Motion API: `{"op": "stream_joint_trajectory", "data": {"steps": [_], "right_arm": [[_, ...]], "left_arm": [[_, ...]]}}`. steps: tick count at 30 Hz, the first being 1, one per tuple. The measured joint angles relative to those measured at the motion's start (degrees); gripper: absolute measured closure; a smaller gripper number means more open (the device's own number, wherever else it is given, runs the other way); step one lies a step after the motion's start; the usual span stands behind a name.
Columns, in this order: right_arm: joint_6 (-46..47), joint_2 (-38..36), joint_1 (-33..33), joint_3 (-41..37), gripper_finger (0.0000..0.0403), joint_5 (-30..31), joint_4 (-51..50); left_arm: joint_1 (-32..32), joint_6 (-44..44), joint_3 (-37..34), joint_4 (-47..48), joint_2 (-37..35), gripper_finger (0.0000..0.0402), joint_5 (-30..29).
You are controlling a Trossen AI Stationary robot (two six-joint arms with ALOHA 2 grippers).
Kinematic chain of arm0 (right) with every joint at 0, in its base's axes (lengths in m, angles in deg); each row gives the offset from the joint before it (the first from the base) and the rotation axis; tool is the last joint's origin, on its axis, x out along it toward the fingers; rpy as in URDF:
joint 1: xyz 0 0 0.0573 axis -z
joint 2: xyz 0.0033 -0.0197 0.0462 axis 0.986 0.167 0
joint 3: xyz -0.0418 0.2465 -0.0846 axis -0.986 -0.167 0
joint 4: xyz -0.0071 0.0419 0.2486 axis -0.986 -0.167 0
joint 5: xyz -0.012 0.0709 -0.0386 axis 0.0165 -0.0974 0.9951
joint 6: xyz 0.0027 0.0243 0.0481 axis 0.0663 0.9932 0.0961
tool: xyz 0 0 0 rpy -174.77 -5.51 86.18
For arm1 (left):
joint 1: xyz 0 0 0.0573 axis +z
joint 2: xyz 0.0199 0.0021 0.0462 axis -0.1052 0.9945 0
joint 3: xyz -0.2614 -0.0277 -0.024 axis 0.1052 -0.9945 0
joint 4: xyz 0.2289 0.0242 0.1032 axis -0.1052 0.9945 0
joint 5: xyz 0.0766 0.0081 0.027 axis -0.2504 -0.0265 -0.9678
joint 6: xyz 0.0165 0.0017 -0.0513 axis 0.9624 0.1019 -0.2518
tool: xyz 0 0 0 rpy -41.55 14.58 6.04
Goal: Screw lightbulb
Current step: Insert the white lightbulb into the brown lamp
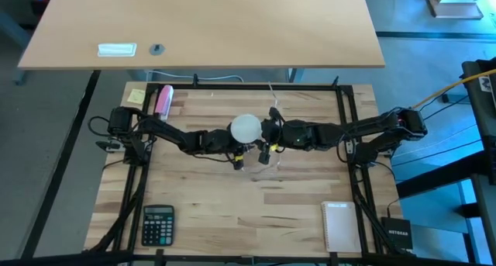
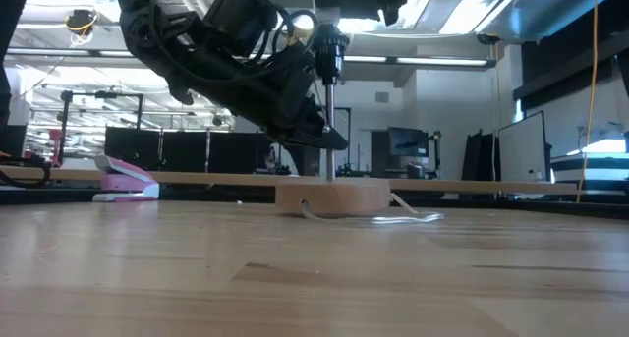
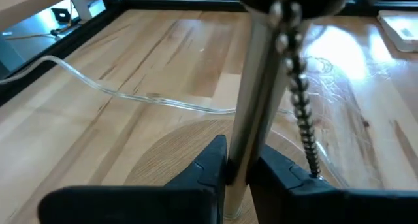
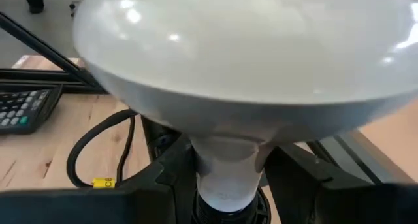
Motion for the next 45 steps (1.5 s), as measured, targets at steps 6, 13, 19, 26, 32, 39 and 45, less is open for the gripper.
{"op": "stream_joint_trajectory", "data": {"steps": [6,13,19,26,32,39,45], "right_arm": [[0.24,0.00,0.00,0.00,0.0250,0.03,-0.44],[0.28,0.04,-0.04,0.00,0.0250,-0.82,-0.73],[0.47,0.04,-0.07,0.00,0.0250,-0.82,-0.90],[0.58,0.04,-0.07,0.00,0.0250,-0.84,-0.94],[0.57,0.04,-0.09,0.00,0.0250,-0.84,-0.96],[0.59,0.02,-0.09,0.00,0.0250,-0.84,-0.97],[0.57,0.00,-0.11,0.01,0.0250,-0.95,-0.95]], "left_arm": [[0.11,0.10,0.00,0.80,-0.04,0.0355,-0.15],[0.11,0.11,0.00,2.00,-0.04,0.0303,1.18],[0.15,0.19,0.00,3.39,-0.04,0.0240,2.79],[0.51,2.35,0.02,4.93,1.21,0.0218,4.17],[1.07,3.41,0.02,2.55,2.95,0.0241,4.10],[1.73,4.66,0.02,1.16,3.13,0.0323,3.88],[1.25,5.39,0.00,0.50,3.15,0.0375,3.84]]}}
